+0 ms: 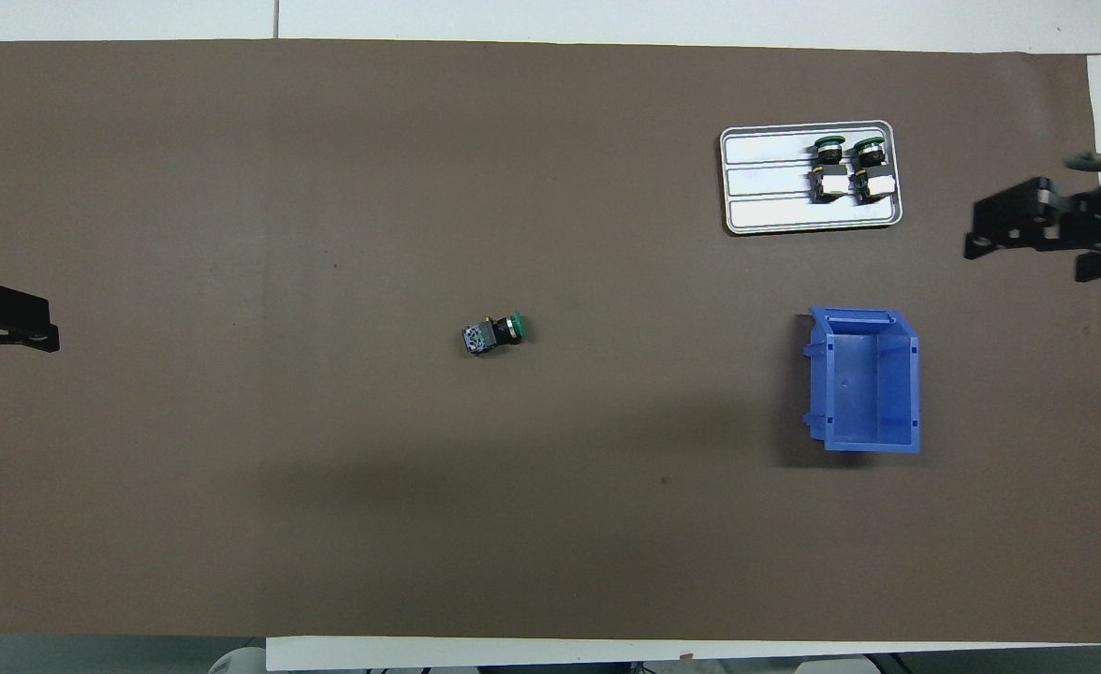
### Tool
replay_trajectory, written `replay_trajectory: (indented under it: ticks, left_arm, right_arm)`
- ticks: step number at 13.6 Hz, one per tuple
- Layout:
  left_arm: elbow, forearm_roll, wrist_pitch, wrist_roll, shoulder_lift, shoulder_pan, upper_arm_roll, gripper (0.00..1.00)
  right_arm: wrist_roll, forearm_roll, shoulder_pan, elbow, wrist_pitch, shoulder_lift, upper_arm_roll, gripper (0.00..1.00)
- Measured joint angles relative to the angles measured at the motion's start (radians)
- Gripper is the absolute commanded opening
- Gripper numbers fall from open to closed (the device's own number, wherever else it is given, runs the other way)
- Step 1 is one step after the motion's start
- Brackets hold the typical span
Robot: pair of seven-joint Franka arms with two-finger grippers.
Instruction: Place and press button with both arms
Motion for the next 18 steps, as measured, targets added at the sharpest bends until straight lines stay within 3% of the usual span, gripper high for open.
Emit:
replay_trajectory:
  ticks: [2, 9, 18]
  left_arm:
    - [-0.007, 0.0, 0.0, -0.058, 0.0, -0.018, -0.001, 1.0]
    - [-0.039, 0.0, 0.005, -0.264, 0.014, -0.071, -0.003, 1.0]
    - [-0.046, -0.009, 0.063, -0.792, 0.108, -0.188, -0.005, 1.0]
  right_arm:
    - [-0.094, -0.013, 0.0, -0.017, -0.016, -0.022, -0.042, 0.99]
    - [-0.11, -0.039, 0.014, -0.038, -0.056, -0.025, 0.006, 0.99]
    - [-0.112, -0.038, 0.024, -0.05, -0.056, -0.023, 0.008, 0.99]
